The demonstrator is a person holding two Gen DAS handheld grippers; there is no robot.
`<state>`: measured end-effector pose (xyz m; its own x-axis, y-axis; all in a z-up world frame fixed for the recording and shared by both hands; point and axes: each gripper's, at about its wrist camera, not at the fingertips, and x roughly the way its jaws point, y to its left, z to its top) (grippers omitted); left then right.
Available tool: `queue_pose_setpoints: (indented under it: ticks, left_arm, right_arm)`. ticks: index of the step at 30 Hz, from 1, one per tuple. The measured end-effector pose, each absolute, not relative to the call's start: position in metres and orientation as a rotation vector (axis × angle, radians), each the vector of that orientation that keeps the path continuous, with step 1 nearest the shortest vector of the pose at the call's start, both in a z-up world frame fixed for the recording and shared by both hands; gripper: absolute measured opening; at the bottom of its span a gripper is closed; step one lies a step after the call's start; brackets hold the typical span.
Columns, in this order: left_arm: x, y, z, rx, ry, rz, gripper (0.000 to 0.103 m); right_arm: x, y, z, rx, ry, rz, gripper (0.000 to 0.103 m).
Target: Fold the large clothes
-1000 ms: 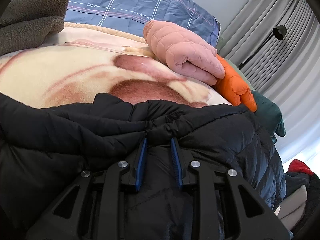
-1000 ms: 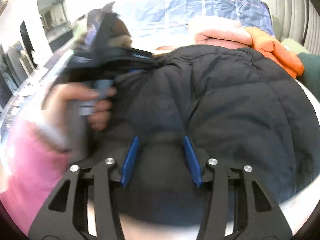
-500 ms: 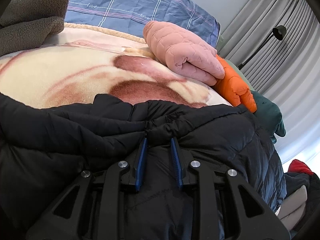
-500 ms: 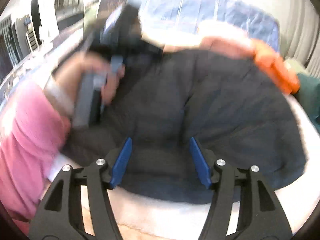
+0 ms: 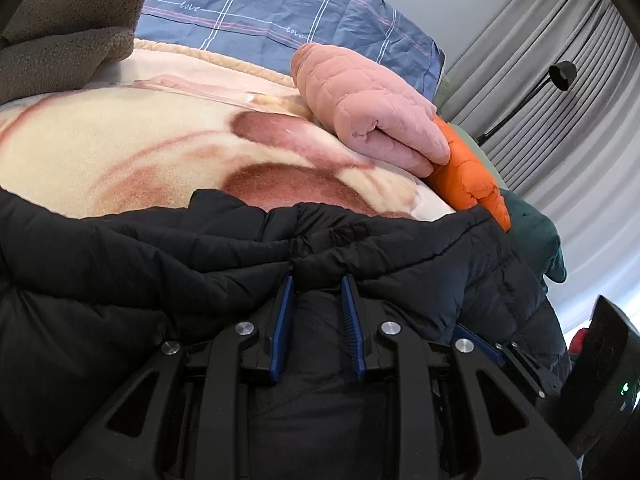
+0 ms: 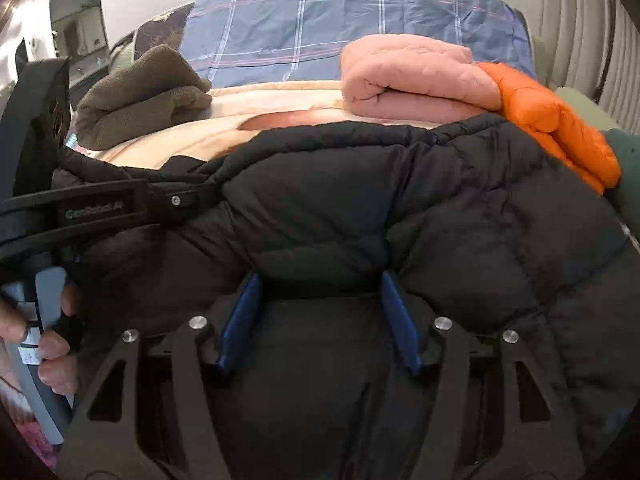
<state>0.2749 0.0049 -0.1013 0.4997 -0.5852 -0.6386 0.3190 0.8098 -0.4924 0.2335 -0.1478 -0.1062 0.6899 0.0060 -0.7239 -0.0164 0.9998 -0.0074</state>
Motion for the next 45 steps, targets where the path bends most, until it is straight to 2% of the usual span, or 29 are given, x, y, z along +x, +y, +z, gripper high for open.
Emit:
queue_pose_setpoints:
  ticks: [7,8,10,11,16,20,25,29,35,36,38,39,40,41,42,45]
  left_arm:
    - [0.264,0.006,-0.094,-0.304,0.861,-0.528,0.028]
    - [0.255,0.008,-0.086,-0.285,0.85,-0.5,0.032]
    - [0.241,0.013,-0.069,-0.254,0.829,-0.443,0.051]
    - [0.228,0.019,-0.055,-0.237,0.794,-0.416,0.063]
    - [0.173,0.087,-0.017,-0.22,0.665,-0.337,0.07]
    - [0.159,0.153,-0.029,-0.215,0.689,-0.169,0.071]
    - [0.154,0.229,-0.074,-0.545,0.775,-0.3,0.071]
    - [0.166,0.242,-0.1,-0.632,0.831,-0.399,0.071]
    - [0.193,0.232,-0.108,-0.672,0.879,-0.515,0.071]
    - [0.198,0.229,-0.111,-0.665,0.898,-0.523,0.071]
    - [0.207,0.222,-0.12,-0.661,0.941,-0.527,0.069]
    - [0.208,0.222,-0.122,-0.664,0.946,-0.532,0.053]
    - [0.209,0.222,-0.123,-0.671,0.946,-0.549,0.043]
    - [0.208,0.223,-0.123,-0.683,0.936,-0.564,0.029]
    - [0.206,0.224,-0.119,-0.682,0.921,-0.568,0.021]
    - [0.194,0.226,-0.101,-0.669,0.857,-0.588,0.015]
  right_arm:
    - [0.214,-0.161,-0.088,0.069,0.773,0.062,0.065]
    - [0.202,-0.162,-0.083,0.07,0.762,0.056,0.067]
    - [0.174,-0.162,-0.071,0.051,0.73,0.052,0.071]
    - [0.163,-0.162,-0.066,0.031,0.716,0.058,0.072]
    - [0.104,-0.134,-0.053,-0.108,0.642,0.138,0.075]
    - [0.065,-0.068,-0.054,-0.304,0.563,0.313,0.078]
    - [0.025,0.02,-0.076,-0.574,0.479,0.546,0.082]
    - [0.016,0.063,-0.094,-0.685,0.472,0.601,0.082]
    - [0.034,0.108,-0.113,-0.771,0.504,0.559,0.082]
    - [0.039,0.113,-0.116,-0.776,0.51,0.549,0.08]
    - [0.052,0.123,-0.119,-0.776,0.534,0.532,0.064]
    - [0.059,0.126,-0.12,-0.762,0.558,0.53,0.045]
    - [0.067,0.126,-0.118,-0.72,0.582,0.518,0.031]
    - [0.073,0.123,-0.113,-0.676,0.591,0.512,0.024]
    - [0.077,0.119,-0.107,-0.624,0.599,0.515,0.015]
    - [0.082,0.093,-0.079,-0.439,0.594,0.564,0.011]
